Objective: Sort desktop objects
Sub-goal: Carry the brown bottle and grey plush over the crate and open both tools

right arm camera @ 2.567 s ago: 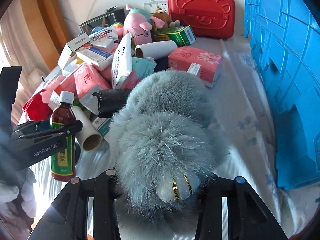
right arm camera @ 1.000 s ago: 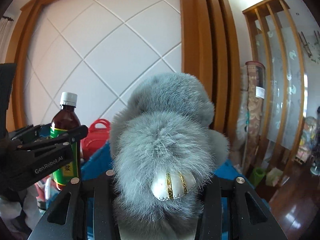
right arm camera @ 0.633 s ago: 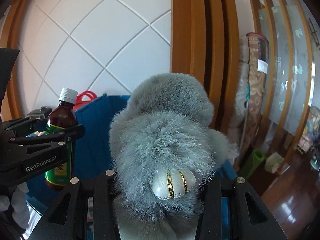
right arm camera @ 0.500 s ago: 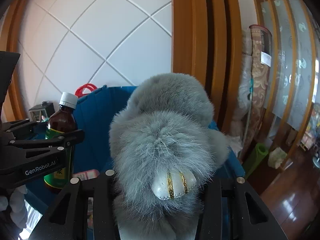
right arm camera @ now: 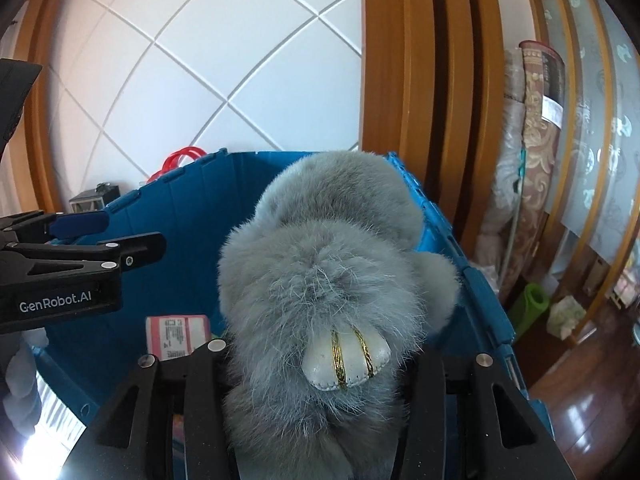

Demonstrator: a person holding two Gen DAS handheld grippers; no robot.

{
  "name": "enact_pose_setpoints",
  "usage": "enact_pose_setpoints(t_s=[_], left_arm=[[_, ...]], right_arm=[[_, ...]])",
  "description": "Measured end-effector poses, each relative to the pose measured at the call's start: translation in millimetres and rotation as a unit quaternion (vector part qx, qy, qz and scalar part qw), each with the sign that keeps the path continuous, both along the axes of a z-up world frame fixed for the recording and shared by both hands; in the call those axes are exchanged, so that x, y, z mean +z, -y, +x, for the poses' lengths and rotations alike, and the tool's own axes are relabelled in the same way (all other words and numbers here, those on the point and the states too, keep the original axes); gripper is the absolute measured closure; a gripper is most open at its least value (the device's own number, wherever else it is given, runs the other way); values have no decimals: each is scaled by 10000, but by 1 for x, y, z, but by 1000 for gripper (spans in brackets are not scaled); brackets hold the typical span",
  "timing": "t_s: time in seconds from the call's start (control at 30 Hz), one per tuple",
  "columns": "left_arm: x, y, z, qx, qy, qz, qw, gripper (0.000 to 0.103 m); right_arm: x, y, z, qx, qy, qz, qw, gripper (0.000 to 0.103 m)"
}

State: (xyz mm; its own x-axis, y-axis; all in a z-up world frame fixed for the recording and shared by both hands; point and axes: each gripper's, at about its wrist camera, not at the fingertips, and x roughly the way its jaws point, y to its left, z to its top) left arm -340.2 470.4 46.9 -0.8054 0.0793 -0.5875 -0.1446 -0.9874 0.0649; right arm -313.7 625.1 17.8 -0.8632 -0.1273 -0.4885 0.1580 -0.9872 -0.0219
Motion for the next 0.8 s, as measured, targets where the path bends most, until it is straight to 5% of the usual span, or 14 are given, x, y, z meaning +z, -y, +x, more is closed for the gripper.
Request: enact_pose_setpoints(t_s=[0.17,0.33,0.8], left_arm=[[0,2,-1,61,2,46,10000,24],[0,4,-2,59,28,133,9999,24],[2,14,2,97,-168,509,9985,24]], right_arm=[[1,-1,1,-1,-68,-67,10000,42],[2,3,6,21,-210,-58,9998,7],[3,3,8,-114,-300,-100,9994,0]])
